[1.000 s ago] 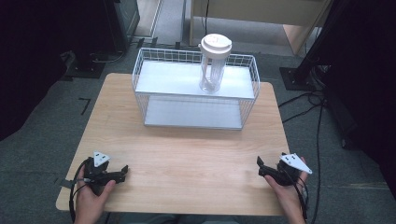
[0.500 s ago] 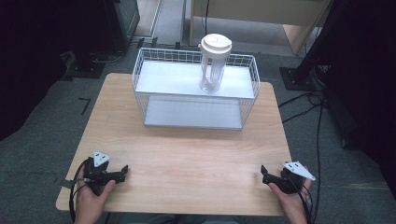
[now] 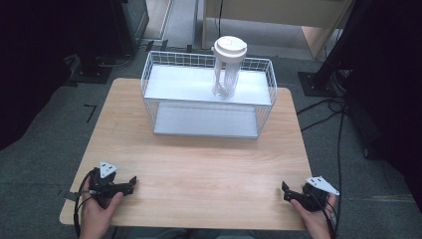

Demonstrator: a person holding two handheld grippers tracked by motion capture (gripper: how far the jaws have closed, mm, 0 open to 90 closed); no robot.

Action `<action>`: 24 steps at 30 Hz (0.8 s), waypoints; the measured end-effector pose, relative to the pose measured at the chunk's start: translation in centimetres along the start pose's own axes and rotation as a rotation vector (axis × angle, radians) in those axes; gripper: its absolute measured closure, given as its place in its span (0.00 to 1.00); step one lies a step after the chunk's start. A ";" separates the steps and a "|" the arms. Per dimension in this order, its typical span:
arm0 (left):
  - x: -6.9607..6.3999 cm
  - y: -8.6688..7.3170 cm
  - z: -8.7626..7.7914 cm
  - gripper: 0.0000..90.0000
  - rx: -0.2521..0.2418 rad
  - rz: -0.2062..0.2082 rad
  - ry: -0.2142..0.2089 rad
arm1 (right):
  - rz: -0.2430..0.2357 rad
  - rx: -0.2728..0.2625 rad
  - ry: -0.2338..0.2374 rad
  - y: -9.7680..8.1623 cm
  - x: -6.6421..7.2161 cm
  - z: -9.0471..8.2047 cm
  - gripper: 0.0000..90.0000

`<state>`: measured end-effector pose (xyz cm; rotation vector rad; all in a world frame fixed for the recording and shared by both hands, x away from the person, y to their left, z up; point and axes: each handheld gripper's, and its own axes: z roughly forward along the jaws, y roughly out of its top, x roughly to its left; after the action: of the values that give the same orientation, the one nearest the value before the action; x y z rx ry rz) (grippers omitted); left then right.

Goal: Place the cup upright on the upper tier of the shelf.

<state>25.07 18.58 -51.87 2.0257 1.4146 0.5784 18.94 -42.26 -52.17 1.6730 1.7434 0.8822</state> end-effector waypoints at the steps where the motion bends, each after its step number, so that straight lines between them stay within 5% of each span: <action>1: 0.0 0.0 0.0 0.02 0.000 0.000 0.000 | 0.001 0.003 -0.002 -0.1 0.0 0.0 0.03; 9: 0.0 0.0 0.0 0.02 0.000 0.000 0.000 | -0.047 0.068 -0.036 -0.3 0.6 0.2 0.04; 24: 0.0 0.0 0.0 0.02 0.000 0.000 0.000 | -0.023 0.091 -0.008 -0.3 0.4 0.4 0.04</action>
<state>25.06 18.58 -51.87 2.0253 1.4144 0.5785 19.06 -41.87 -52.64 1.7077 1.8183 0.7954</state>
